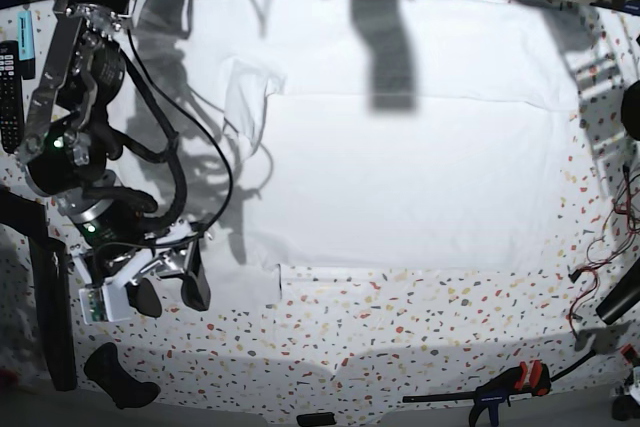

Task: Fold the T-shirt properly
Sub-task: 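Swing the right gripper toward the shirt hem while the left arm moves outward, then lower both grippers to opposite side edges of the folded white shirt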

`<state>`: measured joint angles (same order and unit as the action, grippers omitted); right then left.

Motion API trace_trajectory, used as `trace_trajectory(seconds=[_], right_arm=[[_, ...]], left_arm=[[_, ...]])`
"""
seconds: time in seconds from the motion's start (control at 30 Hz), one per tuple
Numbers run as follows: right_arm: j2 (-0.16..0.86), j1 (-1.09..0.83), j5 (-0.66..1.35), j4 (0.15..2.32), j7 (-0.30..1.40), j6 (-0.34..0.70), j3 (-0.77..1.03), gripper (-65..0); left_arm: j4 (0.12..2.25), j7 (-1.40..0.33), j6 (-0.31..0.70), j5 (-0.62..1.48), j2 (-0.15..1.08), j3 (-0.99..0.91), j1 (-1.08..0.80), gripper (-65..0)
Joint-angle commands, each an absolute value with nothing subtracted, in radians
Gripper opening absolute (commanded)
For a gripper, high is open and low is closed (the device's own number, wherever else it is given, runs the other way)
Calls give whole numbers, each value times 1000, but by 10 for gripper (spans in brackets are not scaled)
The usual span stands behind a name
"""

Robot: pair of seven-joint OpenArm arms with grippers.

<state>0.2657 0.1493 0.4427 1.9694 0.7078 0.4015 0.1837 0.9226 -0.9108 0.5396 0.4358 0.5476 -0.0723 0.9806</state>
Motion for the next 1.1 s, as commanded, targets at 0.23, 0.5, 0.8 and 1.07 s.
trace_trajectory(seconds=[0.23,0.5,0.8,1.07], right_arm=[[275,169,449,1987,701,405,187,-278],[274,169,449,1987,735,405,188,-278],[275,168,449,1987,794,406,188,-278],[275,163,450,1987,888,506,188,-278]], left_arm=[[636,-773,555,406,560,-78,1064,-459],[319,-728,637,348,543,-78,1064,-458],[136,-697,682,349,469,-78,1041,-392],[129,-399,635,303,469,-78,899,-392]])
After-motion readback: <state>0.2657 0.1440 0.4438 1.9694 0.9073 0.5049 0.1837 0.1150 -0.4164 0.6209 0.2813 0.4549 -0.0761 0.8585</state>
